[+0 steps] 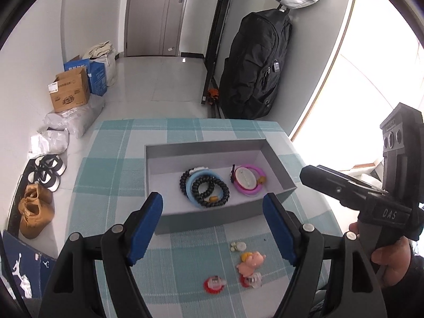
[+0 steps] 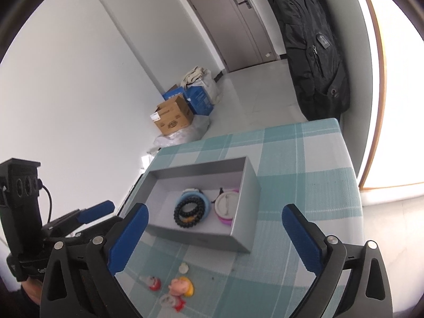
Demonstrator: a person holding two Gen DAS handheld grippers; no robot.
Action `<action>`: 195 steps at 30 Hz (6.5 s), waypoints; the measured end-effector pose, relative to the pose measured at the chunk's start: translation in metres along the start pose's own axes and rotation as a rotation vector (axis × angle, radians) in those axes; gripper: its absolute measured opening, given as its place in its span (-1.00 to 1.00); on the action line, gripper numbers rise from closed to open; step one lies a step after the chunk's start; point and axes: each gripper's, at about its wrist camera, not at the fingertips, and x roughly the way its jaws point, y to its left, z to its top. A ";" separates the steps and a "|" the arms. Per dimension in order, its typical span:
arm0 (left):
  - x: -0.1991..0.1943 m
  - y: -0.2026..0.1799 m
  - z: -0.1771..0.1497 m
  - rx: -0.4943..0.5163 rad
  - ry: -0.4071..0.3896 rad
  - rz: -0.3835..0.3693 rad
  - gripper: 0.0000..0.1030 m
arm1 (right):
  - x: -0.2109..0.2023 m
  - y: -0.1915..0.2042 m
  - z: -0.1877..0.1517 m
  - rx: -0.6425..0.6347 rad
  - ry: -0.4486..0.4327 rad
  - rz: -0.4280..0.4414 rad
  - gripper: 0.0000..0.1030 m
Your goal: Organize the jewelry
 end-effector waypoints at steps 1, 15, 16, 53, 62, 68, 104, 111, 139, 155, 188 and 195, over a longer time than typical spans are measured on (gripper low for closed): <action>-0.001 0.000 -0.003 -0.006 0.003 0.002 0.49 | -0.001 0.001 -0.002 -0.006 0.005 0.001 1.00; 0.004 0.013 -0.039 -0.100 0.111 0.123 0.62 | 0.002 0.011 -0.028 -0.061 0.124 0.014 1.00; 0.004 0.013 -0.040 -0.096 0.117 0.127 0.62 | 0.004 0.010 -0.030 -0.057 0.129 0.011 1.00; 0.020 0.036 -0.059 -0.229 0.273 0.086 0.62 | 0.077 0.059 -0.064 -0.220 0.374 0.014 -0.65; 0.021 0.031 -0.061 -0.196 0.283 0.095 0.62 | 0.080 0.060 -0.067 -0.209 0.379 0.019 -0.82; 0.023 0.029 -0.060 -0.195 0.287 0.102 0.62 | 0.074 0.055 -0.065 -0.184 0.355 0.027 -0.83; 0.031 0.010 -0.057 -0.151 0.254 -0.033 -0.71 | 0.030 0.034 -0.045 -0.094 0.228 0.054 -0.82; 0.029 0.006 -0.056 -0.142 0.249 -0.051 -0.71 | 0.026 0.033 -0.044 -0.088 0.224 0.076 -0.82; 0.021 0.028 -0.007 -0.221 0.033 -0.043 -0.71 | 0.029 0.026 -0.011 -0.038 0.145 0.151 -0.82; 0.048 0.020 0.033 -0.190 0.015 -0.104 -0.71 | 0.036 0.003 0.023 0.037 0.052 0.157 -0.82; 0.055 0.037 0.035 -0.286 0.038 -0.155 0.28 | 0.022 -0.016 0.027 0.099 -0.027 0.121 0.31; 0.047 0.030 0.029 -0.249 0.028 -0.090 0.28 | 0.016 -0.016 0.025 0.108 -0.044 0.082 0.77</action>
